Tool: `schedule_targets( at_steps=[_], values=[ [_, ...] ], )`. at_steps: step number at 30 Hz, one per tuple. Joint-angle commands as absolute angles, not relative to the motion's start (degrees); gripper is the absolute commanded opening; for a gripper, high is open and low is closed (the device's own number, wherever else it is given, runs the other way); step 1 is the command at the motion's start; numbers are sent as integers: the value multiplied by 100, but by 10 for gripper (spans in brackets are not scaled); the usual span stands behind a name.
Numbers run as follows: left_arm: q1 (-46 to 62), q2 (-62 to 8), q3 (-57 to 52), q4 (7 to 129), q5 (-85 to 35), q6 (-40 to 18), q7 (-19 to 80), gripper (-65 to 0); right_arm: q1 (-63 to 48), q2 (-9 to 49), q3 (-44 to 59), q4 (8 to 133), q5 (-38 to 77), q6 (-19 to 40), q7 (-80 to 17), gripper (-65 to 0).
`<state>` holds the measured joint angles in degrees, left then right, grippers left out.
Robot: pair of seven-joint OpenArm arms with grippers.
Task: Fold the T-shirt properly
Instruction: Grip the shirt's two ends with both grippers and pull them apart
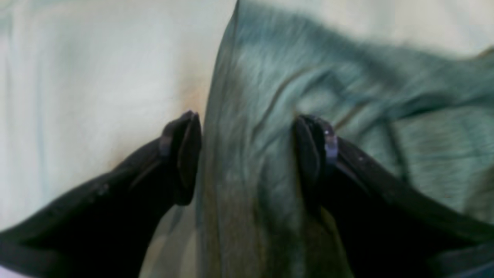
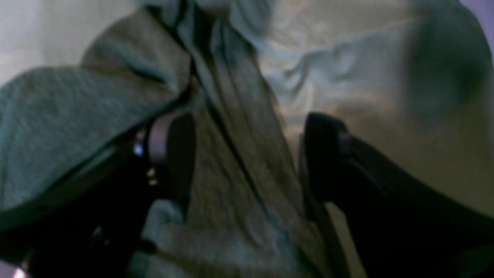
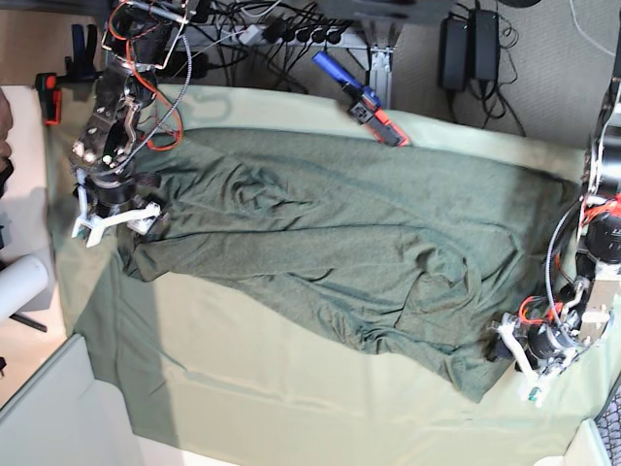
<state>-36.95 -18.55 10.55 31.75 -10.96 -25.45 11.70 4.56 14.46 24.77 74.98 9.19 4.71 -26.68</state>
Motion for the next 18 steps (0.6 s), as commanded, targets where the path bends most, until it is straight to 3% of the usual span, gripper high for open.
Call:
schedule_targets(
  at_steps=[1, 6, 18],
  values=[
    [-3850, -1925, 1044, 3249, -1122, -2471, 1028, -237, 521, 1544, 2499, 7588, 930, 486, -2554, -213],
    [-3741, -1922, 1044, 3249, -993, -2265, 762, -237, 521, 1544, 2499, 7588, 945, 486, -2558, -213],
    [-3649, -1619, 1044, 3249, -1000, -2425, 792, -237, 519, 1542, 2499, 7588, 1011, 486, -2685, -213]
  ],
)
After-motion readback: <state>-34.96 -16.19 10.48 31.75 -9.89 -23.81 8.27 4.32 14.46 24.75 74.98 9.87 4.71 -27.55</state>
